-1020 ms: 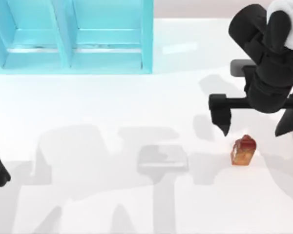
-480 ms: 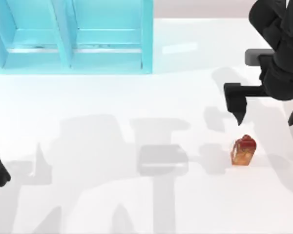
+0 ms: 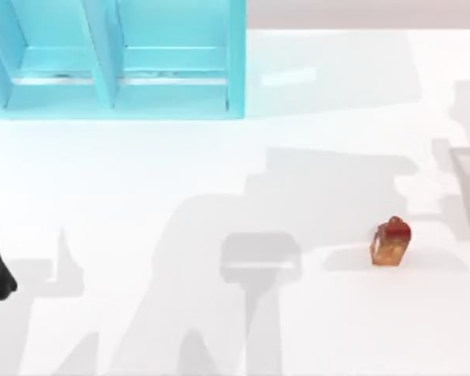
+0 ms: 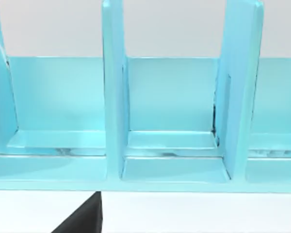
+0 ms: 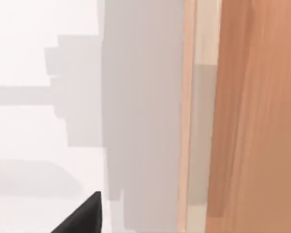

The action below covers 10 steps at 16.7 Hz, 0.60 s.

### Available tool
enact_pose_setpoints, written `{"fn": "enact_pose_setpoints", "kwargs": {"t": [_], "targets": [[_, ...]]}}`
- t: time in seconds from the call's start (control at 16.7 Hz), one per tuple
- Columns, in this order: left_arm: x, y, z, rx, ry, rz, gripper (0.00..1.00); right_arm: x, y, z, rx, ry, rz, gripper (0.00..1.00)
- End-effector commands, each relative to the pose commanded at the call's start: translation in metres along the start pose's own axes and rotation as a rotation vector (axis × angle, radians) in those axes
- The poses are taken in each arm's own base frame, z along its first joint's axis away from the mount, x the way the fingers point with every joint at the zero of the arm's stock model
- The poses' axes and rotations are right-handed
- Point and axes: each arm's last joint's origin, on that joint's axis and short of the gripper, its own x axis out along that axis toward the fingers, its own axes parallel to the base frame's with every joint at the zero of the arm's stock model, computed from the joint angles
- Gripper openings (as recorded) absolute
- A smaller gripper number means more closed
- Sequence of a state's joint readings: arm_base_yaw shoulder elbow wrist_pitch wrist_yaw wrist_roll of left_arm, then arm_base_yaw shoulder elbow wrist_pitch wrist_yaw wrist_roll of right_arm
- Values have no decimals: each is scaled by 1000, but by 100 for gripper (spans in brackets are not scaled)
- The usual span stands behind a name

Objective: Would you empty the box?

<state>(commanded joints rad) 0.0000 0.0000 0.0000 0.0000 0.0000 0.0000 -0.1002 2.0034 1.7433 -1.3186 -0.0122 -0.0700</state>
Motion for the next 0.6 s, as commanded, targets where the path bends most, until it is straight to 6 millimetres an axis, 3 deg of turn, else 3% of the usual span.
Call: {"fn": "enact_pose_setpoints", "kwargs": {"t": [0.36,0.48,0.6], "targets": [[0,0,0,0,0,0,100,-22,-121,-15,-21,-18,-7,100],[0,0,0,0,0,0,100,-24,-143,-23,-23,-13,-9,100],[0,0,0,0,0,0,100,-26,-149,-26,-23,-12,-11,100]]}}
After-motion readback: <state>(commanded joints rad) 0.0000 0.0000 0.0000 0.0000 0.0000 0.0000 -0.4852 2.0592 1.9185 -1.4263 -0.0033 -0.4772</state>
